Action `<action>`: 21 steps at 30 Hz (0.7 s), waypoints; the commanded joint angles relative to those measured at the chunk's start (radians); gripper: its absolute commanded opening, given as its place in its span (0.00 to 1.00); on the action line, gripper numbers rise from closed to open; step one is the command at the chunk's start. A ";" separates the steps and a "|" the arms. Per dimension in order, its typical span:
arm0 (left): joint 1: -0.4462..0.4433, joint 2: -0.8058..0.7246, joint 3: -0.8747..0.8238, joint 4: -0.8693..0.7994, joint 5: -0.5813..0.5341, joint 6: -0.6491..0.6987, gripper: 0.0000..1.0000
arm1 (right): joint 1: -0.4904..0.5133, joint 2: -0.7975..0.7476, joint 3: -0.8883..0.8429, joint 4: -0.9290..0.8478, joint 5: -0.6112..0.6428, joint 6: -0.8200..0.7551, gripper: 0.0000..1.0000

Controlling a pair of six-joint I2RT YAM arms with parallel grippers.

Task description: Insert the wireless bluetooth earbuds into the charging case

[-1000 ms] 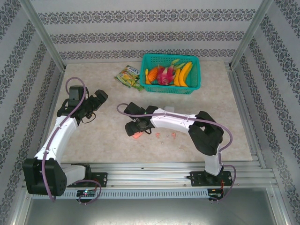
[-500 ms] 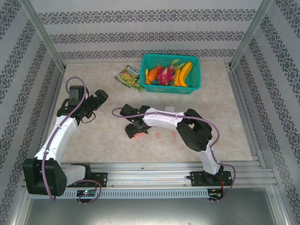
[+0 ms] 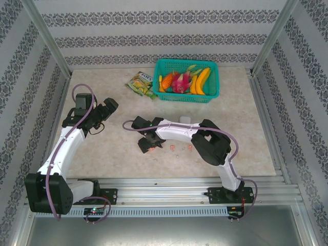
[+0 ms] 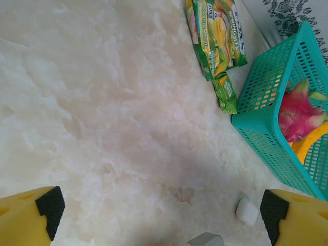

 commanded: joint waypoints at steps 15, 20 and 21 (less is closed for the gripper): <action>0.013 0.008 0.010 0.035 0.008 0.013 1.00 | 0.093 0.003 -0.170 0.130 0.050 0.169 0.65; 0.012 0.014 -0.002 0.049 0.012 0.012 1.00 | 0.092 -0.004 -0.158 0.152 0.082 0.228 0.58; 0.012 0.014 -0.008 0.056 0.013 0.011 1.00 | 0.089 -0.009 -0.146 0.150 0.091 0.241 0.56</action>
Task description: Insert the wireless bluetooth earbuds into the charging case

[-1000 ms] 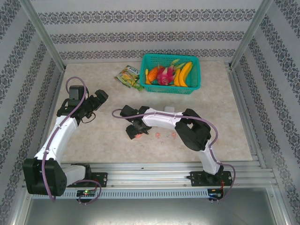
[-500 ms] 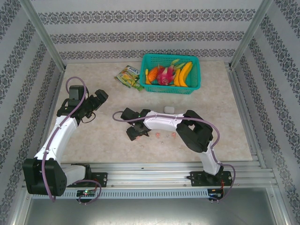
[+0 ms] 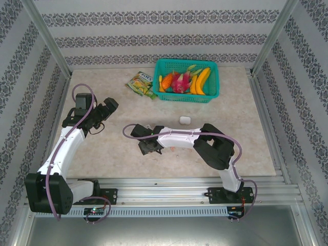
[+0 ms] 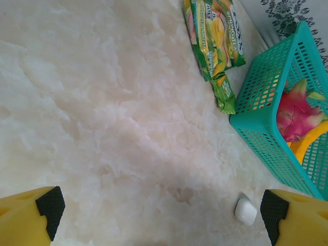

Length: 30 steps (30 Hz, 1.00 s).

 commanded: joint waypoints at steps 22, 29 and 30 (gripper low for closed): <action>-0.125 0.042 -0.411 0.723 0.104 -0.046 1.00 | -0.279 0.027 0.147 0.161 -0.130 0.472 0.49; -0.291 0.134 -0.493 0.977 -0.007 -0.001 0.99 | -0.341 0.032 0.139 0.253 -0.215 0.594 0.49; -0.312 0.153 -0.502 1.021 -0.019 0.012 0.99 | -0.346 0.032 0.135 0.270 -0.229 0.617 0.49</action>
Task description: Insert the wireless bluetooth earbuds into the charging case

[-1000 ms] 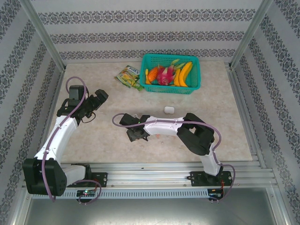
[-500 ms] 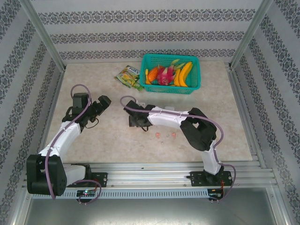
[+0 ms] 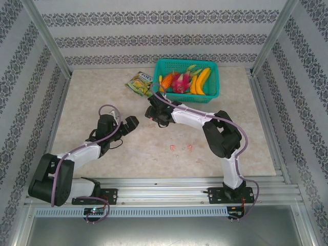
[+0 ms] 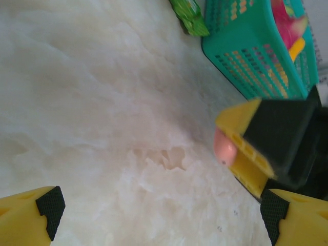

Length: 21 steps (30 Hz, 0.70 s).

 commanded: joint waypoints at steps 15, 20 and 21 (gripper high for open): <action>-0.165 0.261 0.031 0.466 -0.141 0.163 0.68 | -0.033 0.012 -0.026 0.189 -0.152 0.264 0.49; -0.165 0.312 0.056 0.513 -0.132 0.158 0.65 | -0.030 -0.002 -0.064 0.220 -0.163 0.291 0.48; -0.165 0.324 0.060 0.521 -0.134 0.158 0.65 | -0.031 -0.005 -0.069 0.225 -0.165 0.293 0.48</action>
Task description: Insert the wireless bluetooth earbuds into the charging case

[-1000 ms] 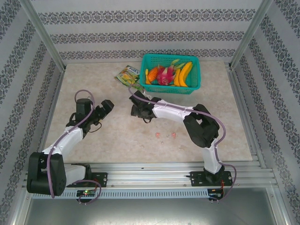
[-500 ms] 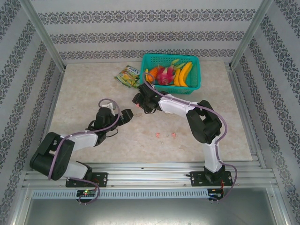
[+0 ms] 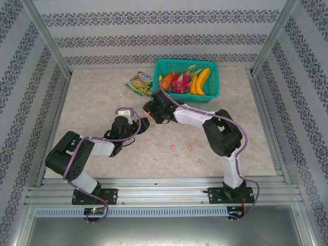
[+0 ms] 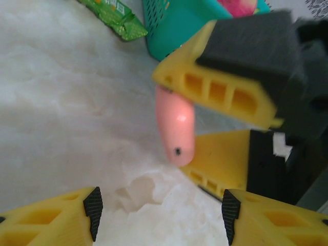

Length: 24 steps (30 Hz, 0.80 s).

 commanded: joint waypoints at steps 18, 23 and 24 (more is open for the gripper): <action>-0.013 0.172 0.078 0.203 -0.035 -0.030 0.53 | 0.011 -0.067 -0.073 0.073 -0.035 0.063 0.47; -0.013 0.187 0.090 0.214 -0.045 -0.040 0.52 | 0.015 -0.072 -0.092 0.097 -0.045 0.079 0.46; -0.013 0.191 0.094 0.215 -0.043 -0.040 0.52 | 0.015 -0.072 -0.094 0.101 -0.045 0.081 0.46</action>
